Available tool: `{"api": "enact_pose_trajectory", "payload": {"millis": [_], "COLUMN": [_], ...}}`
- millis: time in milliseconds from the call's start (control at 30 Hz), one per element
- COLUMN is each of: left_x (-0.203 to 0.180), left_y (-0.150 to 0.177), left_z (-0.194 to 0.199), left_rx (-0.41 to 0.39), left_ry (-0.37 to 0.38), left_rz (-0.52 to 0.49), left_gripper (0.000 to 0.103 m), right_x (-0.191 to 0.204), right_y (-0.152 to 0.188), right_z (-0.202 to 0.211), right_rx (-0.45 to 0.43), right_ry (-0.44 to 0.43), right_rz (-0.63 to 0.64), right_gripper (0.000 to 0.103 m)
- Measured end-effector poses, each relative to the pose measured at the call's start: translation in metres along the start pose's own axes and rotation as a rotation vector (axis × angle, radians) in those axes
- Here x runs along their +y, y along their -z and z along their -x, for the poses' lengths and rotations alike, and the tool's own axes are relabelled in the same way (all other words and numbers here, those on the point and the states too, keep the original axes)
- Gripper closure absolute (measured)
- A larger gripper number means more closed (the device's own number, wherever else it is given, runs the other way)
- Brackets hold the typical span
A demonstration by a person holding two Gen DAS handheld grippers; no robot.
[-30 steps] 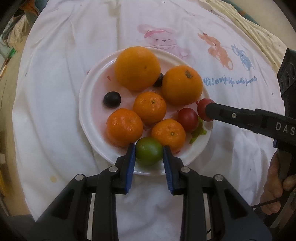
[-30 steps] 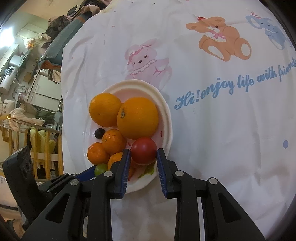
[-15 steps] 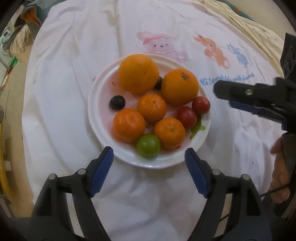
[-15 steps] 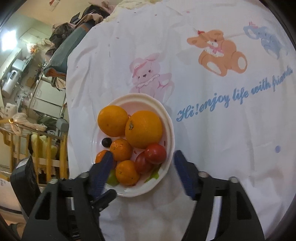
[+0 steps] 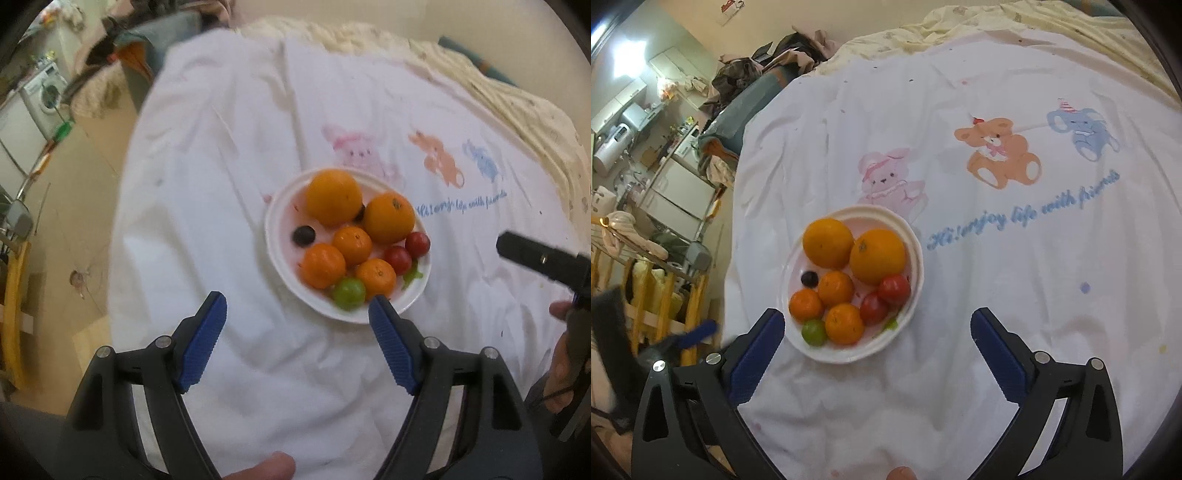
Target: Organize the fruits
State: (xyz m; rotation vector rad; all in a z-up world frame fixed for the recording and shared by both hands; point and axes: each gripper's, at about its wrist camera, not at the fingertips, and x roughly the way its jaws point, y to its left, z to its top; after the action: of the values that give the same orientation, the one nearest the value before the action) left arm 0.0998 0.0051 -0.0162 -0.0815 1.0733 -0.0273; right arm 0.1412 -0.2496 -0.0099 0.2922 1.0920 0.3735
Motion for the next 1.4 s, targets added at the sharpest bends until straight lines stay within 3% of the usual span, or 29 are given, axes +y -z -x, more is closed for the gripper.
{"api": "enact_pose_trajectory", "payload": {"millis": [100,167,267,367,567,700,1400], "left_x": [0.006,0.006,0.009,0.012,0.012,0.014,0.013], "left_y": [0.009,0.012,0.018,0.028,0.048,0.056,0.054], "left_z": [0.02,0.031,0.05,0.063,0.071,0.066,0.06], "left_rx": [-0.069,-0.127,-0.207,-0.247,-0.262,-0.256,-0.256], "left_ry": [-0.008,-0.02,-0.036,-0.032,-0.015,0.016,-0.022], "left_rz": [0.017,0.023,0.021,0.024,0.03,0.076,0.086], "left_gripper": [0.023,0.01,0.002,0.001,0.001,0.001,0.001], "right_x": [0.008,0.015,0.025,0.038,0.058,0.062,0.06], "right_y": [0.015,0.027,0.041,0.055,0.08,0.085,0.083], "right_z": [0.011,0.019,0.029,0.04,0.059,0.058,0.049], "right_rx": [-0.028,-0.056,-0.098,-0.151,-0.271,-0.273,-0.264], "right_ry": [0.013,0.022,0.031,0.065,0.146,0.164,0.191], "right_rz": [0.017,0.042,0.068,0.104,0.148,0.168,0.166], "right_gripper": [0.0,0.0,0.0,0.0,0.0,0.0,0.0]}}
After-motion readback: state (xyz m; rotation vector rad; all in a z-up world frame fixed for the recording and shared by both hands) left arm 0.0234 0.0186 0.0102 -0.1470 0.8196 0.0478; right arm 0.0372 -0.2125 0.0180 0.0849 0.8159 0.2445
